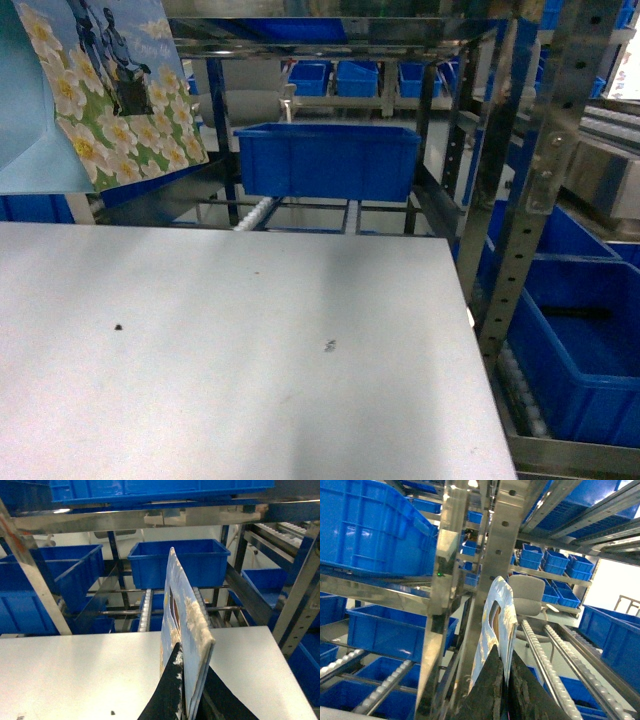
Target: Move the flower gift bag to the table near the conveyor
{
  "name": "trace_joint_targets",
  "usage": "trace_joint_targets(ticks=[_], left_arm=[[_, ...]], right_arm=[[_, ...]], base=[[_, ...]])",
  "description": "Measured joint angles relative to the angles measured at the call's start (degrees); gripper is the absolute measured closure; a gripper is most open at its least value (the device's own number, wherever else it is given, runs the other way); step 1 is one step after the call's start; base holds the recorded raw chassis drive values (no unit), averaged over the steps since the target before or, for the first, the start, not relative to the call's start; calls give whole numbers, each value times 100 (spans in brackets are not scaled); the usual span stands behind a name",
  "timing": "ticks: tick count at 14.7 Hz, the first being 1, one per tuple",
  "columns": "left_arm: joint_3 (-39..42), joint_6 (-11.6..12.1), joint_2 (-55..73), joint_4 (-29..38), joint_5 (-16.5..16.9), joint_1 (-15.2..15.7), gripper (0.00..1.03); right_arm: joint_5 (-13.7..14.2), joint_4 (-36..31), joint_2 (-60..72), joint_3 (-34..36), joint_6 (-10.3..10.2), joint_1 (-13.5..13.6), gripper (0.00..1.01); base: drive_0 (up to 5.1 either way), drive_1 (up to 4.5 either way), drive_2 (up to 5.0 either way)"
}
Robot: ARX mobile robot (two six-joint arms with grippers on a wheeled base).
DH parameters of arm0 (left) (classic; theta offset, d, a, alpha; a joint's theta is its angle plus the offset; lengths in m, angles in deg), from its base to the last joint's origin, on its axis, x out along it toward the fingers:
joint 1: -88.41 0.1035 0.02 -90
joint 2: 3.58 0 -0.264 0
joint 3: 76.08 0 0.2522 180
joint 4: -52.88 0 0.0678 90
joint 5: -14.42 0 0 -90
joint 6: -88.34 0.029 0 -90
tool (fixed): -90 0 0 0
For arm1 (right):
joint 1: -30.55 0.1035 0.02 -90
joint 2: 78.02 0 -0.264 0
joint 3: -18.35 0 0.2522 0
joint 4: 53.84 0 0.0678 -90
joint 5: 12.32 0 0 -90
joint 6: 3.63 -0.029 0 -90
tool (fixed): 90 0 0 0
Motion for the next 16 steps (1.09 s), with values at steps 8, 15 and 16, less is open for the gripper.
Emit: trace_joint_targets(ticks=[8,15,16], left_arm=[[0,0,0,2,-2,0,101],[0,0,-2,9,-4,4,101],[0,0,-2,-4,-2,4,101]], right_arm=[[-4,28,2,0,-2,2,99],[-2,-9,-2,0,-2,2,99],[0,39,0,0,0,0,99]], base=[[-500,246,246],[-502,244,244],[-505,241,241]])
